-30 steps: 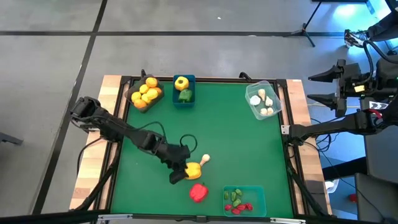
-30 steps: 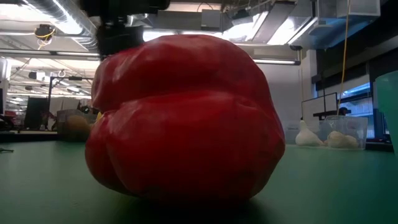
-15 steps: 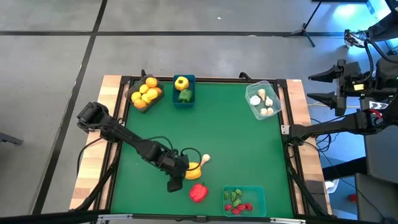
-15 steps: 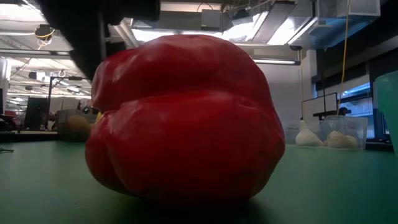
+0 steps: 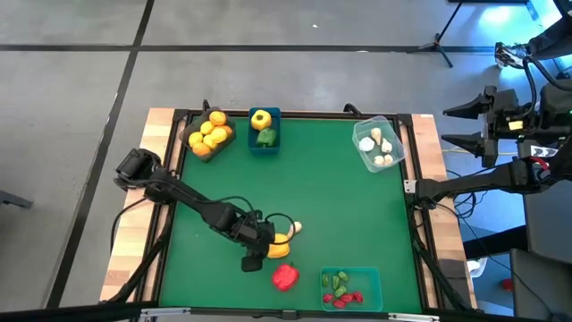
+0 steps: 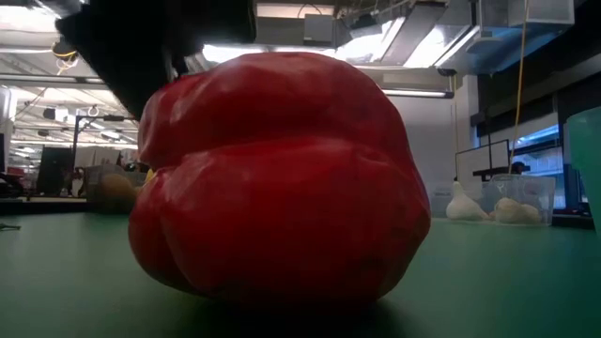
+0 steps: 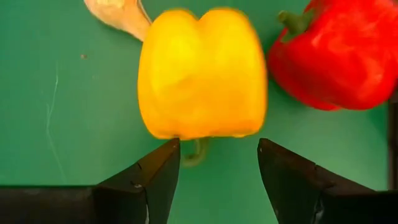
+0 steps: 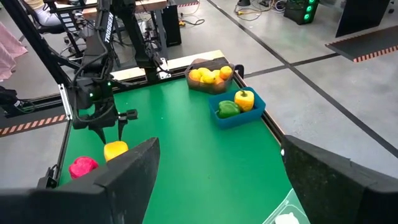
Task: Sort produce into baskets
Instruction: Put the yellow bell pepper into the blue bin
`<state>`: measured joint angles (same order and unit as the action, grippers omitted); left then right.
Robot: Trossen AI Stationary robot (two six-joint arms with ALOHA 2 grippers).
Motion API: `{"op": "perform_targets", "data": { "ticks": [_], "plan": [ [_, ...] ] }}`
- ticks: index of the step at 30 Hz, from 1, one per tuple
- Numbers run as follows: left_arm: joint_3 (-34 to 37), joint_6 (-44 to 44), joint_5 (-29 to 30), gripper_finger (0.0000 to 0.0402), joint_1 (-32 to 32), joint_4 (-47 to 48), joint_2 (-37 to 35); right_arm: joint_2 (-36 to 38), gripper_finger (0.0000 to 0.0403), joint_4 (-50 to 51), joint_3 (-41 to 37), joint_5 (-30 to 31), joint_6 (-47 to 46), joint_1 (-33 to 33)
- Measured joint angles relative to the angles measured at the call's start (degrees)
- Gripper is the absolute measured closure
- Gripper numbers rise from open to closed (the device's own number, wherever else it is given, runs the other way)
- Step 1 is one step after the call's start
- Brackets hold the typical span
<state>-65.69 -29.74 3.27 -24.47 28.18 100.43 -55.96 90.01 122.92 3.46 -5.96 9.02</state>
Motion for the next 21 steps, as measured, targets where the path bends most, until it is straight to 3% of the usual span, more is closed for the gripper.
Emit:
{"op": "perform_targets", "data": {
  "ticks": [13,21],
  "plan": [
    [0.2,-1.5,-0.2,0.0193,1.0,-0.6,5.3,0.0,0.0075,0.0,0.0,-0.5,0.2,0.0],
    [0.2,-2.1,-2.4,0.0281,1.0,-1.4,5.3,0.0,0.0075,0.0,0.0,-0.5,0.2,0.0]
  ]
}}
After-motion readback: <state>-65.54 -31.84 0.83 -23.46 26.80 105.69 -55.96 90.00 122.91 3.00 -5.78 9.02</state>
